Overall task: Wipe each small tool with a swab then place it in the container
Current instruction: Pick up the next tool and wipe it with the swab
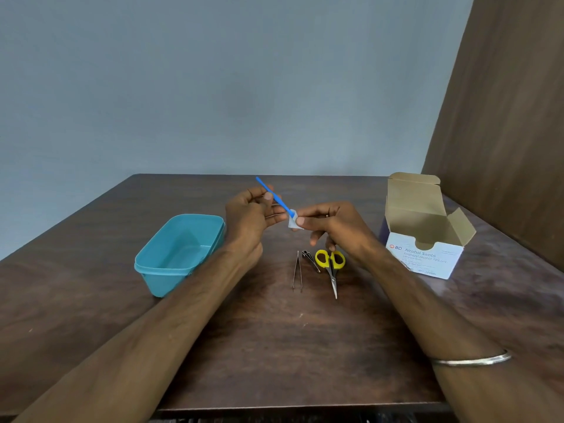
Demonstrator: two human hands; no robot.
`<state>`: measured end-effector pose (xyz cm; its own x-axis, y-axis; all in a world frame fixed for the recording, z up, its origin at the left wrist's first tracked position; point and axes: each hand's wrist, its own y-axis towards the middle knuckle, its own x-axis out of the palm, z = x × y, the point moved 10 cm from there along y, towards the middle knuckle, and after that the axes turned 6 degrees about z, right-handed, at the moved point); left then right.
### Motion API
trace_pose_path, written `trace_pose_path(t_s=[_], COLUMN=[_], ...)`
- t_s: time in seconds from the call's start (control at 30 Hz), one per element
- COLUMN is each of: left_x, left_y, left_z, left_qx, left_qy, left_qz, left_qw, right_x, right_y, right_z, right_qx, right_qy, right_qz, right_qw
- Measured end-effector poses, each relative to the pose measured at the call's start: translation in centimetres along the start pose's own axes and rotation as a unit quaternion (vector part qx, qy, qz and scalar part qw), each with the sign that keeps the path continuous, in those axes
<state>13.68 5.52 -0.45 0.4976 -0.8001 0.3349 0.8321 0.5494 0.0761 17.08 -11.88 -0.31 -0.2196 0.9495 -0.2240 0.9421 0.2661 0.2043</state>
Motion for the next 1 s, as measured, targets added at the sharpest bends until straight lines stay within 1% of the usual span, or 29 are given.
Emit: trace_pose_path(t_s=[0.2, 0.47, 0.77, 1.0], left_x=[0.6, 1.1, 0.6, 0.8], left_y=[-0.5, -1.3, -1.5, -1.7], left_z=[0.5, 1.9, 2.4, 2.4], left_qx=[0.028, 0.120, 0.122, 0.131], left_qy=[0.014, 0.077, 0.054, 0.067], left_qz=[-0.016, -0.041, -0.029, -0.034], left_qw=[0.999, 0.989, 0.991, 0.989], right_x=[-0.2, 0.1, -0.2, -0.2], right_y=[-0.2, -0.2, -0.4, -0.3], right_z=[-0.4, -0.9, -1.0, -1.1], right_qx=[-0.019, -0.050, -0.044, -0.054], right_qy=[-0.026, -0.060, -0.054, -0.078], right_qz=[0.002, -0.008, -0.001, 0.002], right_qw=[0.999, 0.997, 0.998, 0.996])
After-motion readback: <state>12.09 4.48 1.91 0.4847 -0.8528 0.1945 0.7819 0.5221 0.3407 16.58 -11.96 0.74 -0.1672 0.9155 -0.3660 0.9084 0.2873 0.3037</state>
